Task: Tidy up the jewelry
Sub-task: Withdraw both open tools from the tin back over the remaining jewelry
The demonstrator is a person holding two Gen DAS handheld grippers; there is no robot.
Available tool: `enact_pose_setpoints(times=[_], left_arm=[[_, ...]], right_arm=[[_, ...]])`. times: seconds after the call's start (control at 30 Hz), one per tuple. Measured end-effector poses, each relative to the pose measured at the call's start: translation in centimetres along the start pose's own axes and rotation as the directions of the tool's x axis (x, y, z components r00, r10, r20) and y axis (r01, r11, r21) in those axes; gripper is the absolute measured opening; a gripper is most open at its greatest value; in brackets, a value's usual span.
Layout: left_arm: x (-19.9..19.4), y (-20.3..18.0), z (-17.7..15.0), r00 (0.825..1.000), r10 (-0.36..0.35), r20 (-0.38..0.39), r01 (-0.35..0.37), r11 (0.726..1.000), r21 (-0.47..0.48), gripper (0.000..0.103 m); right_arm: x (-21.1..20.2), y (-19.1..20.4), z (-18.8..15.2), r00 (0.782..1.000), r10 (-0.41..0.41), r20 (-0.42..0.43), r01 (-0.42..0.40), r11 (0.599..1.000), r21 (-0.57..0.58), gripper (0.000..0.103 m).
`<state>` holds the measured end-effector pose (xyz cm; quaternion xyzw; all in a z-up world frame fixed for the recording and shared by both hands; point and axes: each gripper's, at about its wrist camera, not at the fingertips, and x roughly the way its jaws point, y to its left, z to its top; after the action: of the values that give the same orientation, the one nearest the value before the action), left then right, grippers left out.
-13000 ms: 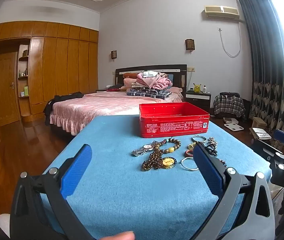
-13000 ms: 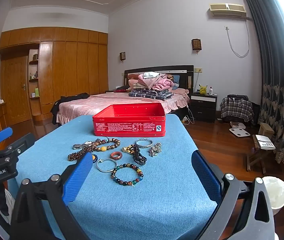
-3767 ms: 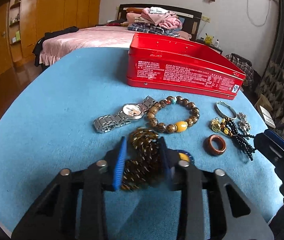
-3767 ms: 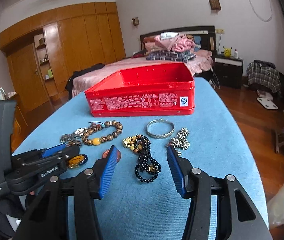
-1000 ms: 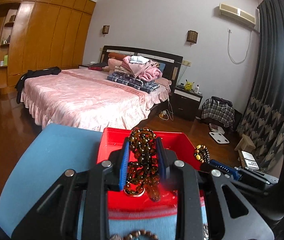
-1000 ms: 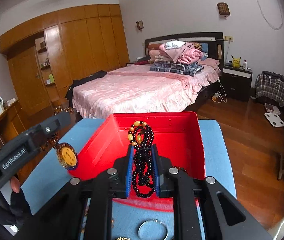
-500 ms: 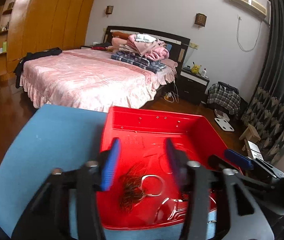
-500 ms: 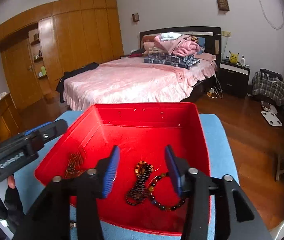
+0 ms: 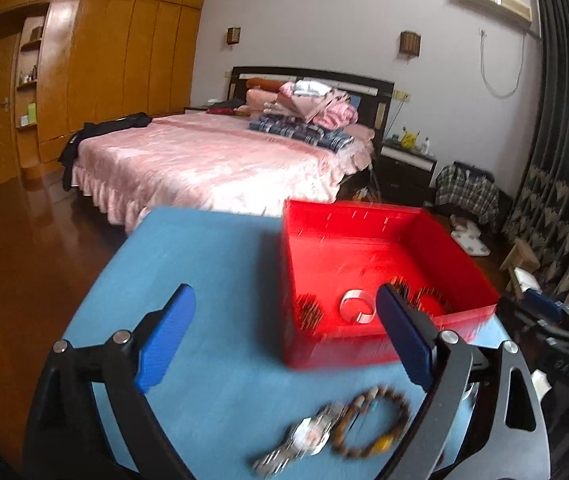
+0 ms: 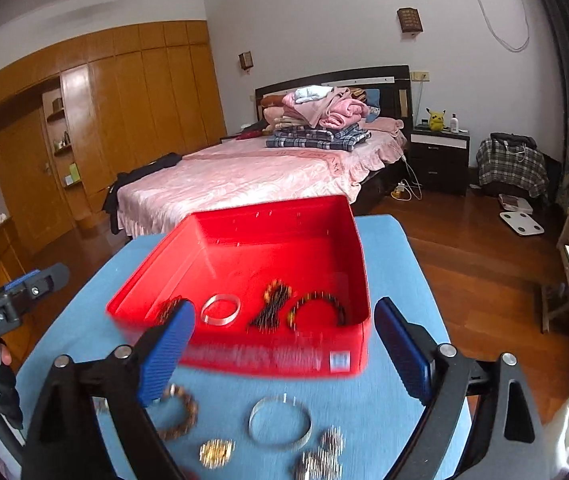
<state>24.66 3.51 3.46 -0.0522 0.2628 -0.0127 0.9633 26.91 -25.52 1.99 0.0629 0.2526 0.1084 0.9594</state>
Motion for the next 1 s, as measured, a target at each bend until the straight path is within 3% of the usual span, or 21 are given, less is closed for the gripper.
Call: enact_pose_setpoints(times=[0.23,0.47,0.77,1.0], left_arm=[[-2.6,0.4,-4.1,0.998,0.053,-0.017,-0.053,0.998,0.031,0.089],[-3.2,0.6,-7.5,0.995,0.051,-0.081,-0.05,0.999,0.011,0.089],[-3.6,-1.5,-9.3,0.994,0.046,-0.096,-0.042,0.998,0.036,0.089],[-2.6,-1.6,-9.5,0.992,0.071,-0.106,-0.068,0.997,0.036,0.089]], right_arm=[[-3.3,1.0,-4.2,1.0,0.008,-0.029,-0.008,1.0,0.008,0.089],[-4.4,1.8,-6.4,0.998,-0.012,-0.059,0.011,1.0,-0.018,0.089],[-3.5,-1.6,-7.5,0.99,-0.073,-0.124,0.079,0.996,0.044,0.088],[-0.8,-2.0,-7.7,0.974,-0.068,-0.215,0.075,0.997,0.028,0.067]])
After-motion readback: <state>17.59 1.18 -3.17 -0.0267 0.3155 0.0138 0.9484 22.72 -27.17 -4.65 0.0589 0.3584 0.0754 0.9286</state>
